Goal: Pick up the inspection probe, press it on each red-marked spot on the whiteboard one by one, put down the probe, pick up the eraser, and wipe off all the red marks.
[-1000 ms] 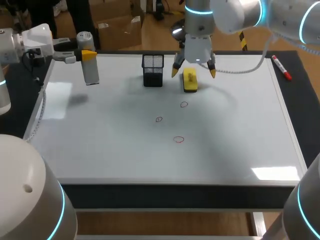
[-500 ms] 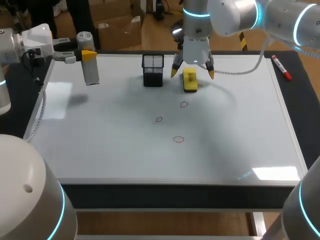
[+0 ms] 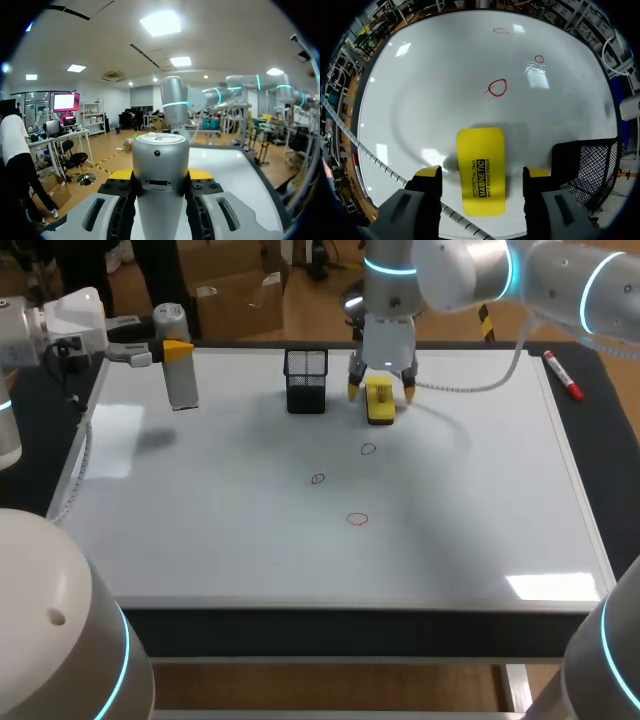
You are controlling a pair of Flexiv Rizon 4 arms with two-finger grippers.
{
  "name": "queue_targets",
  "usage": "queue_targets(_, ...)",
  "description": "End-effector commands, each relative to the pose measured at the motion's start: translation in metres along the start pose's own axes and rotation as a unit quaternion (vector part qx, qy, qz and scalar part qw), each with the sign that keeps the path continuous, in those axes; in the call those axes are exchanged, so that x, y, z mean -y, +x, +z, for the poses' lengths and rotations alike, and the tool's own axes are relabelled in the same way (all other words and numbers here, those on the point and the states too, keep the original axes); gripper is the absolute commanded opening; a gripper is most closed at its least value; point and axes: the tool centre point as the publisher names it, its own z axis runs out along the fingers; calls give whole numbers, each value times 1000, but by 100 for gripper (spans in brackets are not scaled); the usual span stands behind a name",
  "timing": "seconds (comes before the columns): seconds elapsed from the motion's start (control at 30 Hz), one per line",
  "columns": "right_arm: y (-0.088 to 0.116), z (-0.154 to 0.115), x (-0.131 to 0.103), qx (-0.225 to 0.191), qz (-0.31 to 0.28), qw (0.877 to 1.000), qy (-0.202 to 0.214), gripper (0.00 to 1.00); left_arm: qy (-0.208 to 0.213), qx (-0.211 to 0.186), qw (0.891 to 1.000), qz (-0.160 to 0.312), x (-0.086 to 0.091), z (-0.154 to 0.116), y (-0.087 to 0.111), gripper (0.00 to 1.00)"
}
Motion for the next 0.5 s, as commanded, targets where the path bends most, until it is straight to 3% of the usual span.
queue_targets(0.03, 3, -3, -2, 9, 2, 1000, 4, 0, 0, 1, 1000, 0, 1, 0, 1, 0)
queue_targets(0.27, 13, -13, -2, 9, 29, 999, 16, 0, 0, 1, 1000, 0, 1, 0, 1, 0)
queue_targets(0.5, 44, -50, -4, 9, 130, 990, 56, 0, 0, 1, 1000, 0, 1, 0, 1, 0)
